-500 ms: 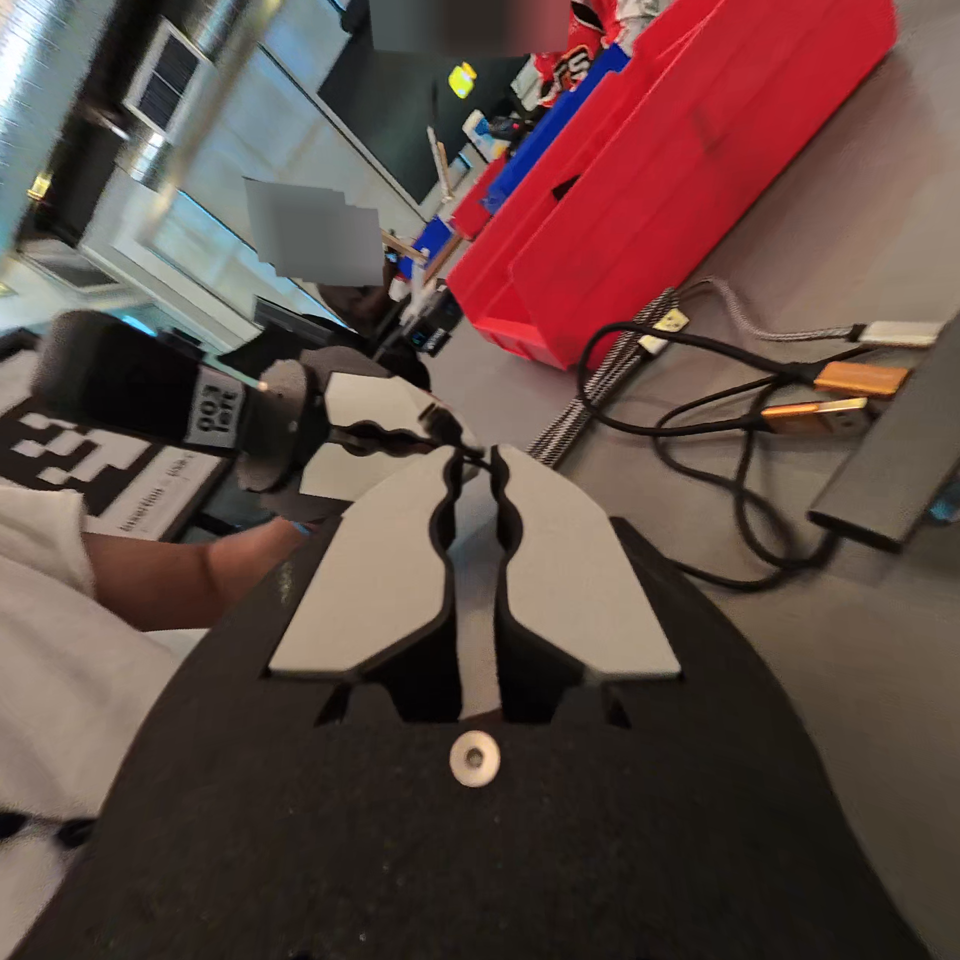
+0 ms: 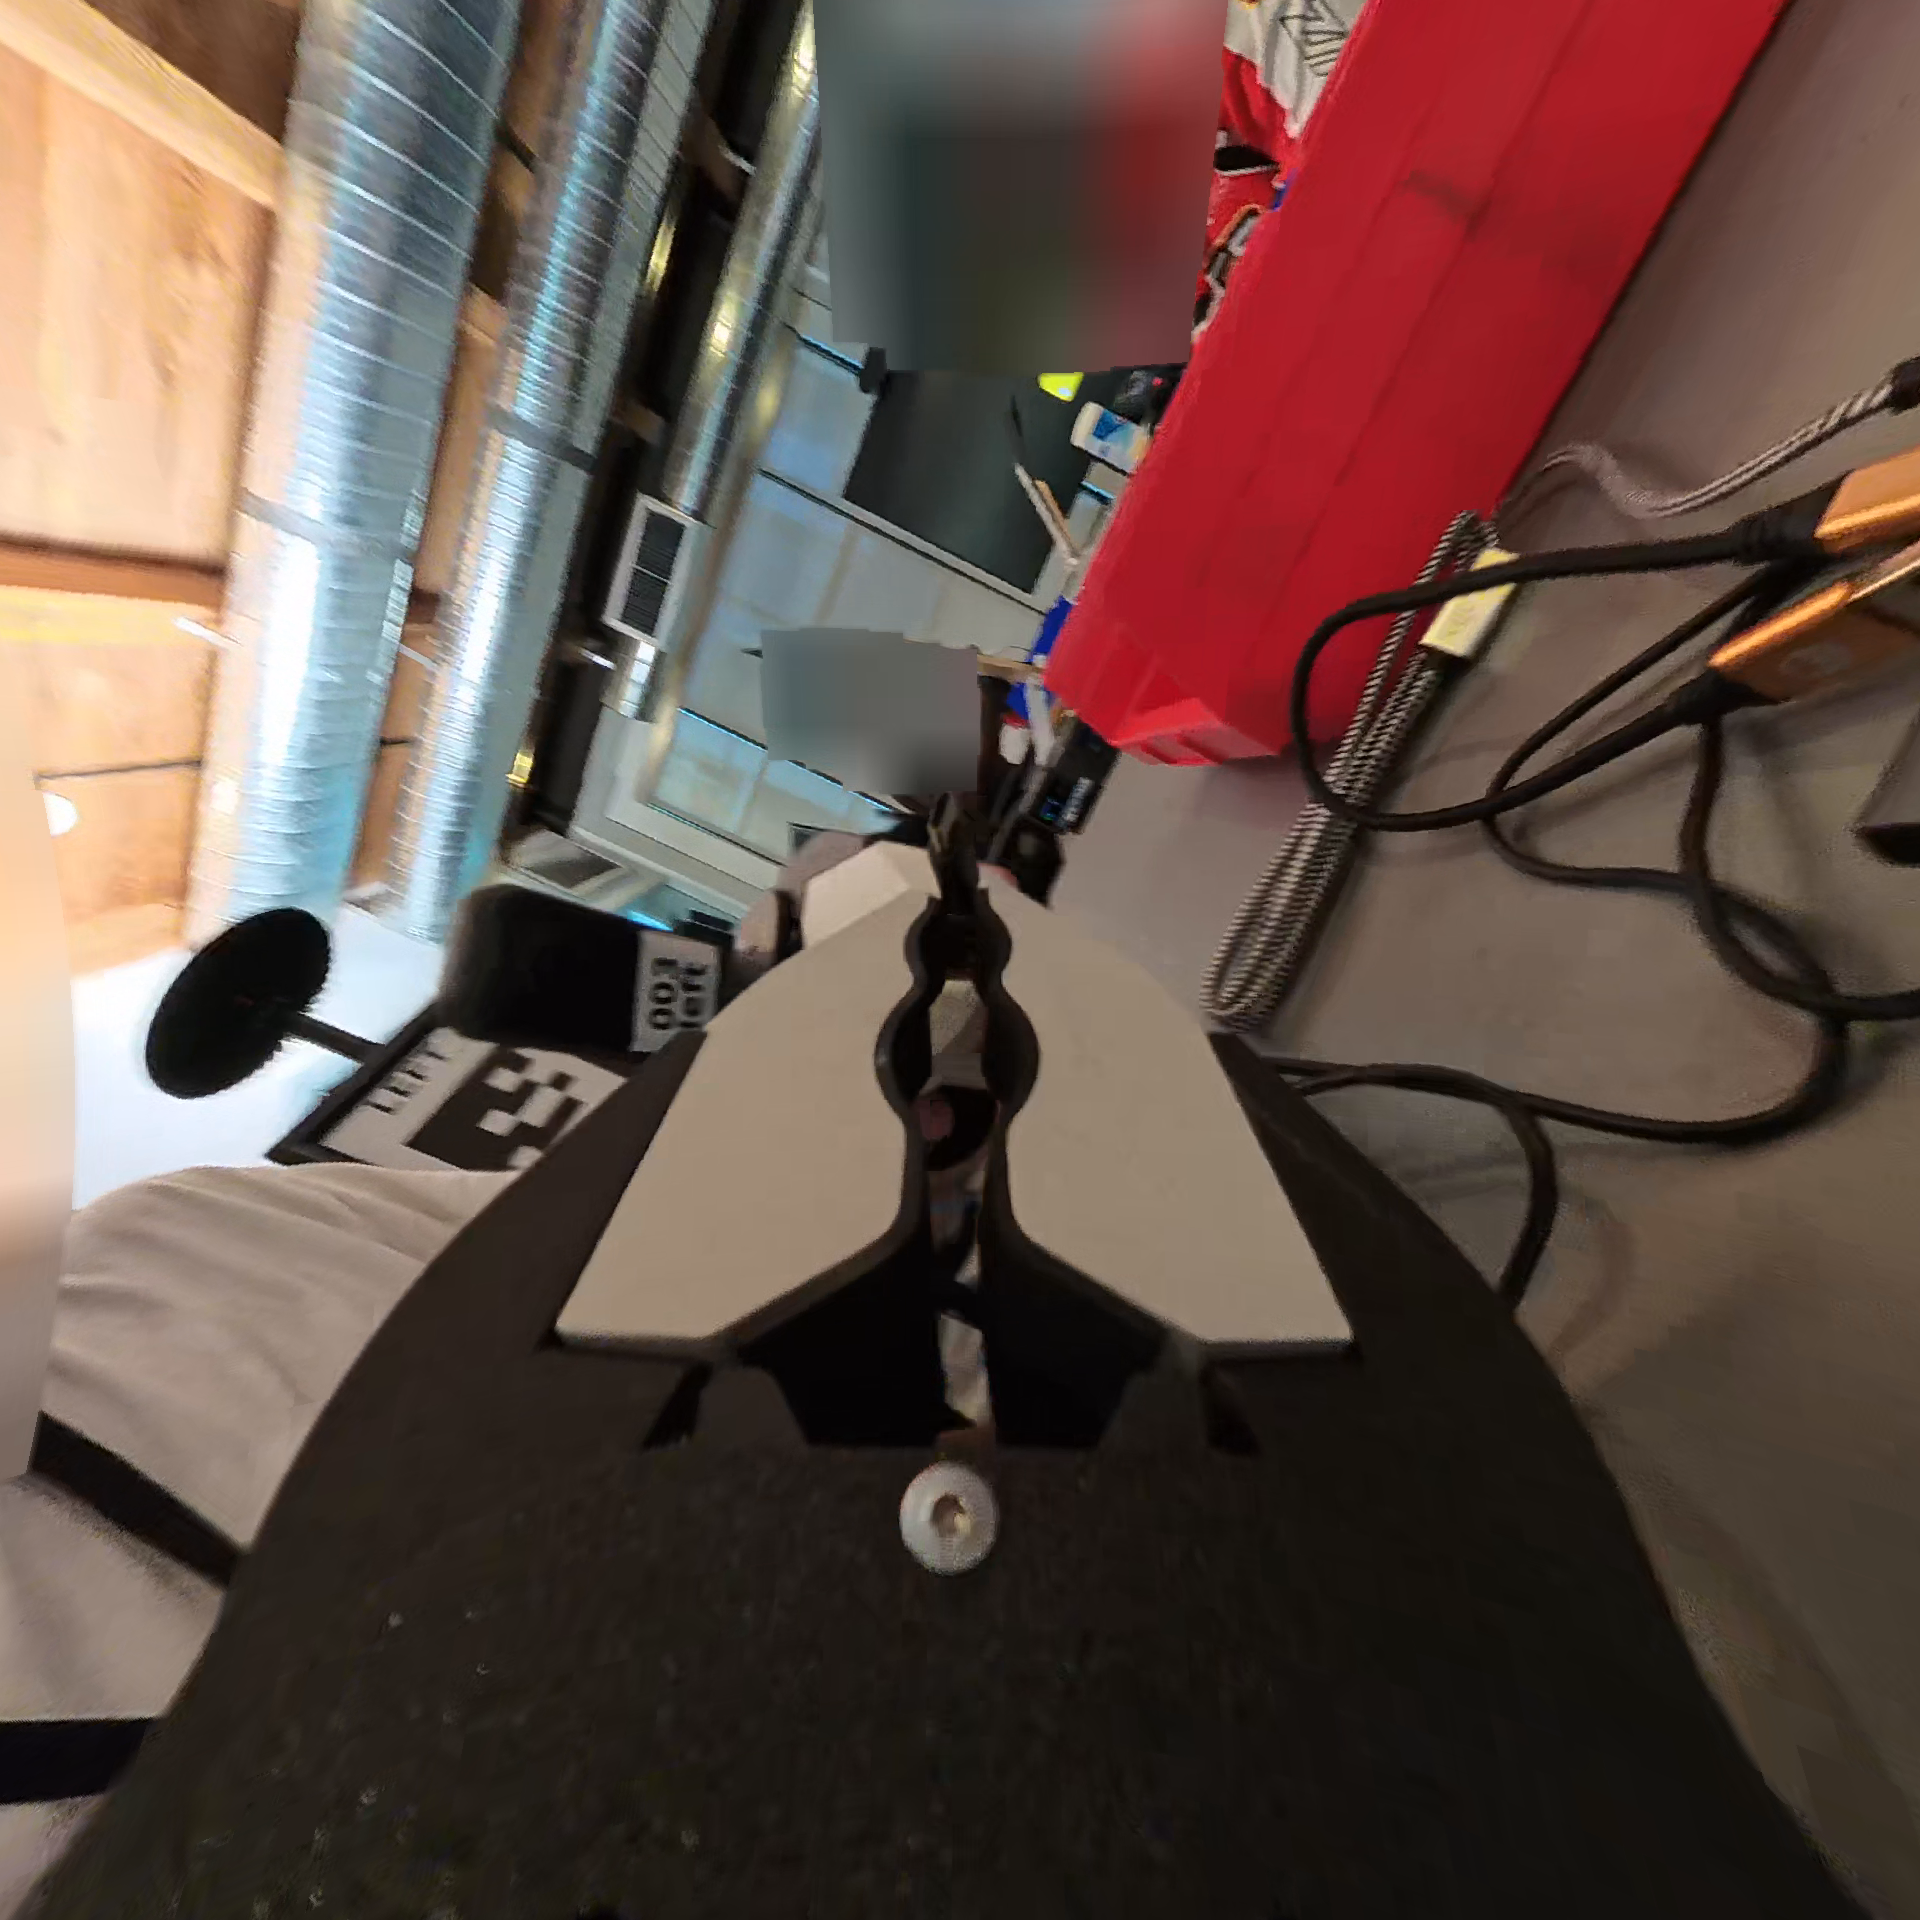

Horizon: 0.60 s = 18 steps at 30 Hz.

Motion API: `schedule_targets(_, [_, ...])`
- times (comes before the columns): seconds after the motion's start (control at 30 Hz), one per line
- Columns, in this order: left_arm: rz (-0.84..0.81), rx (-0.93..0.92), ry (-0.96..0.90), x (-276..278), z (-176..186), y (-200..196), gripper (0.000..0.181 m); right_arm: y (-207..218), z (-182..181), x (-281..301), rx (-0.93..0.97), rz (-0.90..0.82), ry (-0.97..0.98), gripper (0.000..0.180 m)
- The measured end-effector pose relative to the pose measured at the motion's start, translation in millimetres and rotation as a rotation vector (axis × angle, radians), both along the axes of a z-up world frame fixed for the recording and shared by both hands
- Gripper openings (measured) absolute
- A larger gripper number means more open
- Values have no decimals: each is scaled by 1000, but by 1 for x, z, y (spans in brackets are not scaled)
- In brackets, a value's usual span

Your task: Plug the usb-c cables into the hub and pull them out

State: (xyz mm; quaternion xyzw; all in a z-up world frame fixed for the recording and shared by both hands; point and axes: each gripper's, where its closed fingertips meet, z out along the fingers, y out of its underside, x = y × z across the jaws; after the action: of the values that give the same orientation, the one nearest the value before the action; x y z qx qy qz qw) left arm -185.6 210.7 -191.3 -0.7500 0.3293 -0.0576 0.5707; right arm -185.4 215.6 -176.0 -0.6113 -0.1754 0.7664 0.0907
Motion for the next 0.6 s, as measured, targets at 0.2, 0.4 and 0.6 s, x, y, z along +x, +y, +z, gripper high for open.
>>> schedule_targets(0.2, [-17,102,-62,1,18,-3,15,-13,10,-3,-206,71,128,3])
schedule_targets(0.4, [-33,98,-23,2,18,-5,2,-16,11,-5,-216,90,154,4])
schedule_targets(0.6, [-60,62,-20,4,12,-6,2,-10,9,-2,-42,50,91,15])
